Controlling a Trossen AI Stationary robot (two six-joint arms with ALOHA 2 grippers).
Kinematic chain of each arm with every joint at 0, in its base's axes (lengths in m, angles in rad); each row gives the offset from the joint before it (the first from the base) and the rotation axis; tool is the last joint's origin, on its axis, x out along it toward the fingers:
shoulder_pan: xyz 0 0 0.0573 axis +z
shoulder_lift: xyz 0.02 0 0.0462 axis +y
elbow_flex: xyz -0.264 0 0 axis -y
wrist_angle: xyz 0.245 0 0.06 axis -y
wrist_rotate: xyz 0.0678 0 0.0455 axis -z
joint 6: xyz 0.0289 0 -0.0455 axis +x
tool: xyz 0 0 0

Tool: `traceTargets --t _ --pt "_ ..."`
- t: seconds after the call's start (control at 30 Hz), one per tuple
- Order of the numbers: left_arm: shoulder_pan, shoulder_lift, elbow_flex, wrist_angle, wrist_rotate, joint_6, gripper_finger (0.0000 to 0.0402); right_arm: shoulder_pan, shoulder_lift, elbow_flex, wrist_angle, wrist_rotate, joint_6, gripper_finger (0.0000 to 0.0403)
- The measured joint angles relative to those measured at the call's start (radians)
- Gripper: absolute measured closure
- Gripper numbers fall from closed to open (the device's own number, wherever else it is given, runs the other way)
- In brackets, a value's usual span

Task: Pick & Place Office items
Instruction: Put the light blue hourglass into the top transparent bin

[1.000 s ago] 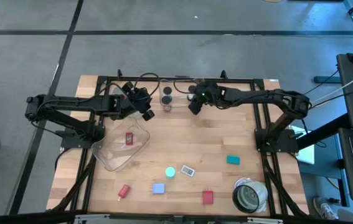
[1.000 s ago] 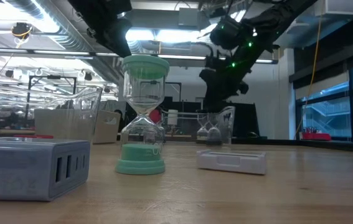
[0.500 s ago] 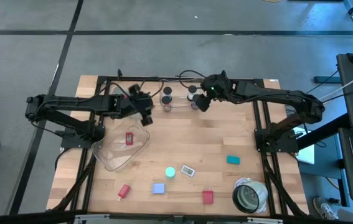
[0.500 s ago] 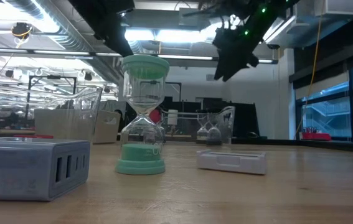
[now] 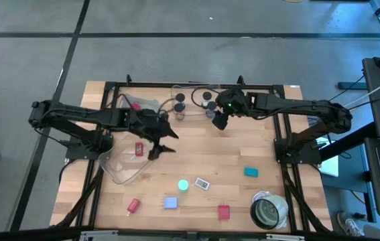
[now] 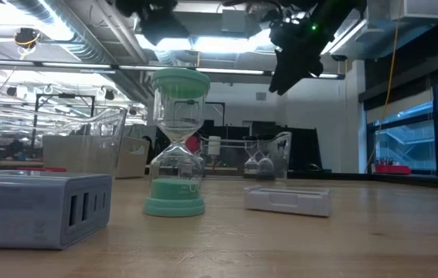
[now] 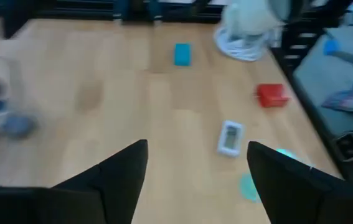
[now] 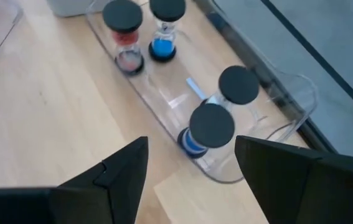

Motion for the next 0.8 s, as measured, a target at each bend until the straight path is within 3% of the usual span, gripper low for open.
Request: traceTargets --t 0.2,0.43,0.8 --pt "-0.101 0.121 0.001 0.127 0.004 -0.064 0.0119 0.033 0.000 0.000 -0.017 0.000 0.014 0.0158" --pt "-0.194 0.248 0.001 0.141 0.008 -0.092 0.0118 0.054 0.001 0.000 -0.038 0.007 0.018 0.0158" --pt "-0.282 0.364 0.000 0.253 0.012 0.027 0.0118 0.054 0.001 0.000 -0.039 0.008 0.044 0.0158"
